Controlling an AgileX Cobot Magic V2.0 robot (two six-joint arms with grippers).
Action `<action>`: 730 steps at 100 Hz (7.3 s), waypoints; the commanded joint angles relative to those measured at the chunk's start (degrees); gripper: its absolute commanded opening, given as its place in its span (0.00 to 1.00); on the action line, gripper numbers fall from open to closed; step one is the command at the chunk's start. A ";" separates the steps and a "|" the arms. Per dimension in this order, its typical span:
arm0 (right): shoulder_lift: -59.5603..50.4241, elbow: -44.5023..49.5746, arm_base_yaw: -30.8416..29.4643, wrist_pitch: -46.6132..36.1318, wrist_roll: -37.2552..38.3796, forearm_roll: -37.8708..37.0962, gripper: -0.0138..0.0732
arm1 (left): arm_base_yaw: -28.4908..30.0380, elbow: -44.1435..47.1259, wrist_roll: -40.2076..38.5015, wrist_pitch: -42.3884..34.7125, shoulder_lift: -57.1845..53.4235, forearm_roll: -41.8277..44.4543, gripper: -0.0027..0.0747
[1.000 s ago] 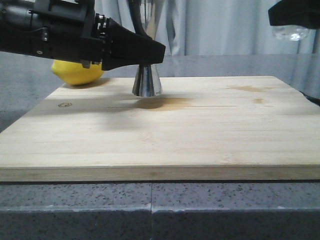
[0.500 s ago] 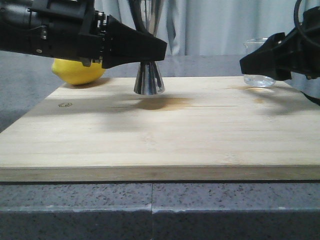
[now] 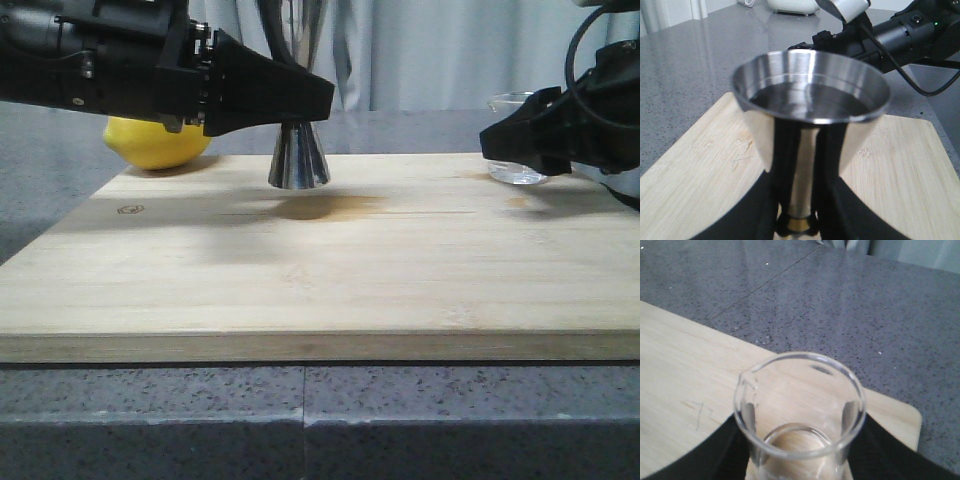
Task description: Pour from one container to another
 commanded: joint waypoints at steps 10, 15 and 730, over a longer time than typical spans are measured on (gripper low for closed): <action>-0.57 -1.66 -0.32 -4.58 -1.26 2.33 0.48 | -0.49 -1.55 -0.30 4.32 -2.13 -4.81 0.18; -0.57 -1.66 -0.32 -4.58 -1.26 2.33 0.48 | -0.49 -1.55 -0.30 4.32 -2.13 -4.81 0.18; -53.34 1.56 -0.33 35.29 103.90 -78.87 0.08 | 16.49 9.10 -123.28 -31.54 -60.11 92.36 0.01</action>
